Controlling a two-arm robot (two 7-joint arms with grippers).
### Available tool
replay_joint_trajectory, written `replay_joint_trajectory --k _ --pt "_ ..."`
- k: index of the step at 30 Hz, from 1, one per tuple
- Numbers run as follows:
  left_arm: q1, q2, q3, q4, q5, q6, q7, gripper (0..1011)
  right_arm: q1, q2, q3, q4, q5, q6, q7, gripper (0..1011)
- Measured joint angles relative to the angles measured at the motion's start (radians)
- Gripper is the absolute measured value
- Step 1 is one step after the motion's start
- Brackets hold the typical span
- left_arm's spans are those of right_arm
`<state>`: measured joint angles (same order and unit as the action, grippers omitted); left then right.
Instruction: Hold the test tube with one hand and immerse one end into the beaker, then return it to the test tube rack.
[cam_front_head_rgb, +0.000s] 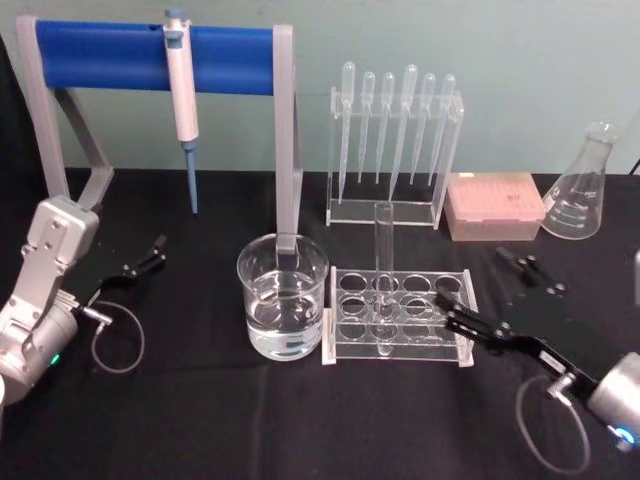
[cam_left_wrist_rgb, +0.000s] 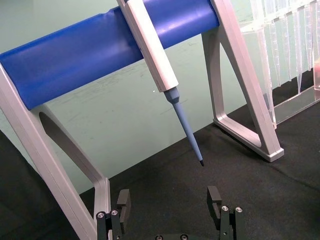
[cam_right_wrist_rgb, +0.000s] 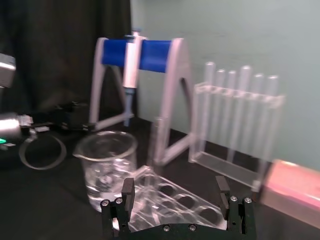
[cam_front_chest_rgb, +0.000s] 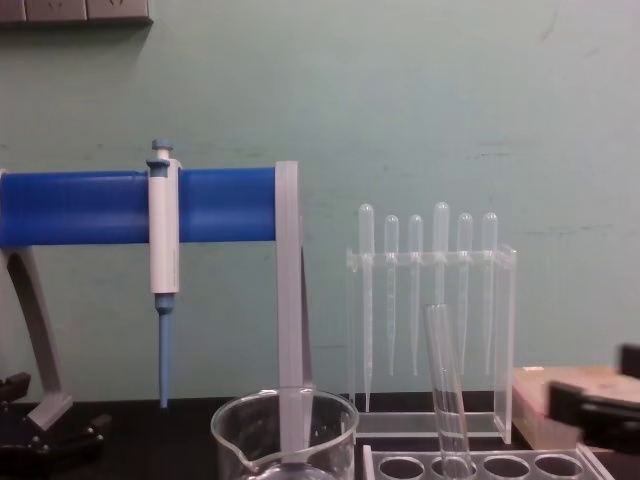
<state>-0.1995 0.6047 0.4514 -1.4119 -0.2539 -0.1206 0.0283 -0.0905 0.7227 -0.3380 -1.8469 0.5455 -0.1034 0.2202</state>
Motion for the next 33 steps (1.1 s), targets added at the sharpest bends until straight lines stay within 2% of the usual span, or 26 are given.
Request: replay_joint_trajectory --k 5,8,12,15,24,32,33 --pt "0.000 0.000 0.000 0.000 0.000 0.000 0.000 1000 0.088 -0.057 -0.038 0.051 0.019 0.058 0.057 1003" --pt "0.000 0.000 0.000 0.000 0.000 0.000 0.000 1000 0.167 -0.104 -0.067 0.108 0.016 0.111 0.082 1003" --pt "0.000 0.000 0.000 0.000 0.000 0.000 0.000 1000 0.230 -0.138 -0.088 0.154 0.007 0.159 0.100 1003" --pt "0.000 0.000 0.000 0.000 0.000 0.000 0.000 1000 0.293 -0.169 -0.107 0.203 0.002 0.217 0.124 1003" --pt "0.000 0.000 0.000 0.000 0.000 0.000 0.000 1000 0.375 -0.222 -0.119 0.277 0.037 0.315 0.194 980" --pt "0.000 0.000 0.000 0.000 0.000 0.000 0.000 1000 0.395 -0.228 -0.132 0.288 0.045 0.343 0.205 787" --pt "0.000 0.000 0.000 0.000 0.000 0.000 0.000 1000 0.396 -0.228 -0.133 0.288 0.045 0.344 0.205 734"
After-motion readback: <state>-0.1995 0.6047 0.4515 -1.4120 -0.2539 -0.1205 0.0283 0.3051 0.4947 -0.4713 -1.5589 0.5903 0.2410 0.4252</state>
